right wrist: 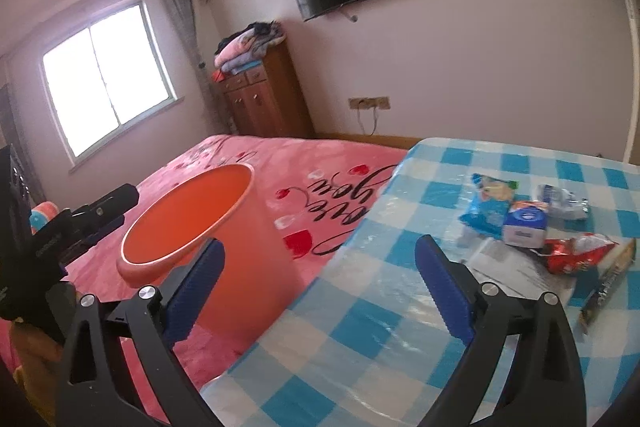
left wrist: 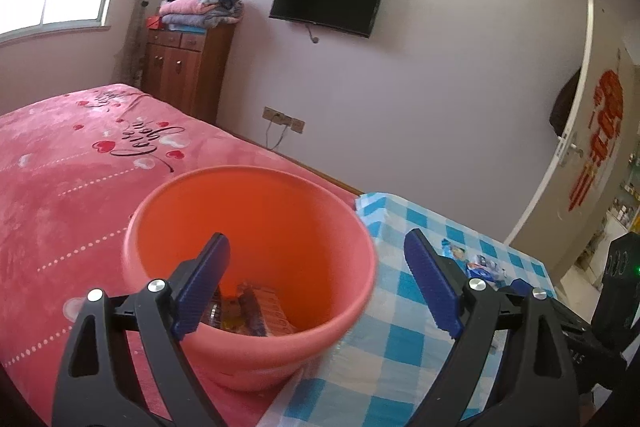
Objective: Collect trash
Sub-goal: 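Move both open grippers back toward the remaining packets on the table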
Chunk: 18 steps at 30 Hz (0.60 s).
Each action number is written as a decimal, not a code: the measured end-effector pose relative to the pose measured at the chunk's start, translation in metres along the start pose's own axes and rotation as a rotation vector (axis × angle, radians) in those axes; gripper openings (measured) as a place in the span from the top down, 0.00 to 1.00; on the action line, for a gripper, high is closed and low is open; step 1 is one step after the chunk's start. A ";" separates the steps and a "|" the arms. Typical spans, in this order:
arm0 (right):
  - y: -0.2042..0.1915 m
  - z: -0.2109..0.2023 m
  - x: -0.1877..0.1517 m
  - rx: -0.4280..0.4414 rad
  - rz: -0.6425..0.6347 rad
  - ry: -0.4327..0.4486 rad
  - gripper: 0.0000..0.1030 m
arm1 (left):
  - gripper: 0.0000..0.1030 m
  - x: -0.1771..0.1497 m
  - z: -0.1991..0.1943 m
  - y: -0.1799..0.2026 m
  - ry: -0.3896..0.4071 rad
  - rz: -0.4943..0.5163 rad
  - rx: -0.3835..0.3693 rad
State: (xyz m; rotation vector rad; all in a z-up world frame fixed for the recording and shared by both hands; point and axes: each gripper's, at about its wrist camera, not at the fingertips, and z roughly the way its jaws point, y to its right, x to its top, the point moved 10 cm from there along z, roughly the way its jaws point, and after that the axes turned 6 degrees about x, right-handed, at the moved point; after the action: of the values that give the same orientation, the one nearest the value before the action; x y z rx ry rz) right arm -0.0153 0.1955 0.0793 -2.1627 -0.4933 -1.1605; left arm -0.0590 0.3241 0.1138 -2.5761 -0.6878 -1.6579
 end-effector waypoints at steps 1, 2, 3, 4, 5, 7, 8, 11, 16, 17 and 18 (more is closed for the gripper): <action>0.003 -0.002 0.000 -0.004 0.000 0.008 0.07 | 0.13 -0.001 -0.001 0.006 0.000 0.010 -0.006; 0.006 -0.005 0.000 -0.010 -0.001 0.015 0.07 | 0.13 -0.002 -0.002 0.008 -0.001 0.015 -0.010; 0.009 -0.009 -0.001 -0.017 -0.003 0.023 0.07 | 0.13 -0.004 -0.003 0.014 -0.001 0.023 -0.018; 0.012 -0.015 -0.001 -0.024 -0.007 0.038 0.06 | 0.13 -0.005 -0.004 0.018 0.000 0.029 -0.027; 0.014 -0.019 -0.002 -0.027 -0.008 0.046 0.06 | 0.13 -0.006 -0.006 0.022 0.003 0.033 -0.033; 0.020 -0.027 -0.003 -0.038 -0.011 0.067 0.05 | 0.13 -0.009 -0.009 0.032 0.017 0.044 -0.049; 0.023 -0.031 -0.004 -0.044 -0.013 0.073 0.05 | 0.13 -0.010 -0.010 0.035 0.025 0.045 -0.054; 0.033 -0.041 -0.006 -0.076 -0.017 0.083 0.05 | 0.13 -0.014 -0.012 0.046 0.050 0.037 -0.072; 0.056 -0.054 -0.014 -0.118 0.009 0.096 0.05 | 0.13 -0.020 -0.013 0.066 0.089 0.046 -0.097; 0.060 -0.056 -0.015 -0.124 0.015 0.098 0.05 | 0.13 -0.022 -0.014 0.070 0.096 0.057 -0.103; 0.062 -0.058 -0.017 -0.124 0.021 0.099 0.05 | 0.12 -0.025 -0.014 0.076 0.101 0.074 -0.110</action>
State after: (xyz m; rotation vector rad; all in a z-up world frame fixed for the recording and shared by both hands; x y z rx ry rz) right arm -0.0233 0.1101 0.0675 -2.1956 -0.3630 -1.3101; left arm -0.0520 0.2431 0.1156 -2.5321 -0.5036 -1.8369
